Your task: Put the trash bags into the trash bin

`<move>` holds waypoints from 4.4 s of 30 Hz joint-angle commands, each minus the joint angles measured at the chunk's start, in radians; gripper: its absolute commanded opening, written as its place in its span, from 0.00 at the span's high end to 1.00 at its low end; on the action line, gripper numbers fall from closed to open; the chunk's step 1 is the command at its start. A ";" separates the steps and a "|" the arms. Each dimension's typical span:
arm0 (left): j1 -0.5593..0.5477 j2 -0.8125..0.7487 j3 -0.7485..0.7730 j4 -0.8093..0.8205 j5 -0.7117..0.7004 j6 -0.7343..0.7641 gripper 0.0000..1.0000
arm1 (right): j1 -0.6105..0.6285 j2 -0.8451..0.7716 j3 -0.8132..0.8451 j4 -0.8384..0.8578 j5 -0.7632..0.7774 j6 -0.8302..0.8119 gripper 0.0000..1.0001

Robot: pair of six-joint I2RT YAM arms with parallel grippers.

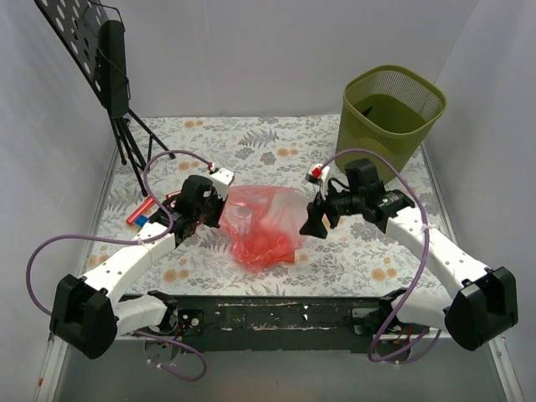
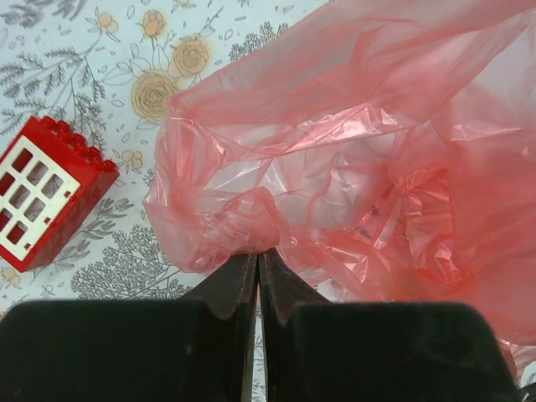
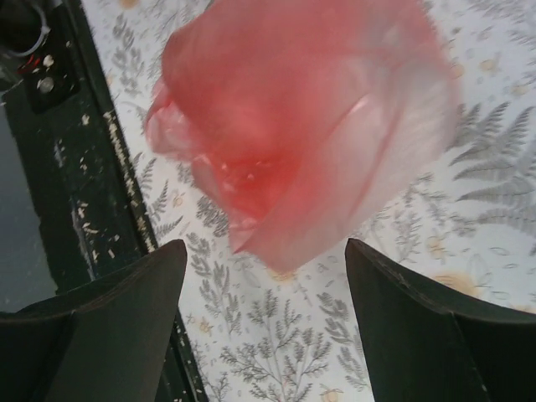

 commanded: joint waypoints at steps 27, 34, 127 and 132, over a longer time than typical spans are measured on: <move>0.092 0.035 0.040 -0.017 0.102 -0.015 1.00 | -0.117 0.187 -0.228 0.572 -0.370 0.187 0.58; 0.114 0.039 0.210 -0.071 0.205 -0.084 1.00 | -0.137 0.187 0.075 0.061 -0.140 0.138 0.99; -0.173 0.202 1.135 0.232 0.124 0.188 1.00 | -0.329 0.345 0.926 -0.566 -0.041 -0.535 0.99; -0.173 0.363 1.425 0.353 0.191 0.169 1.00 | -0.202 0.239 0.820 -0.551 -0.082 -0.571 0.99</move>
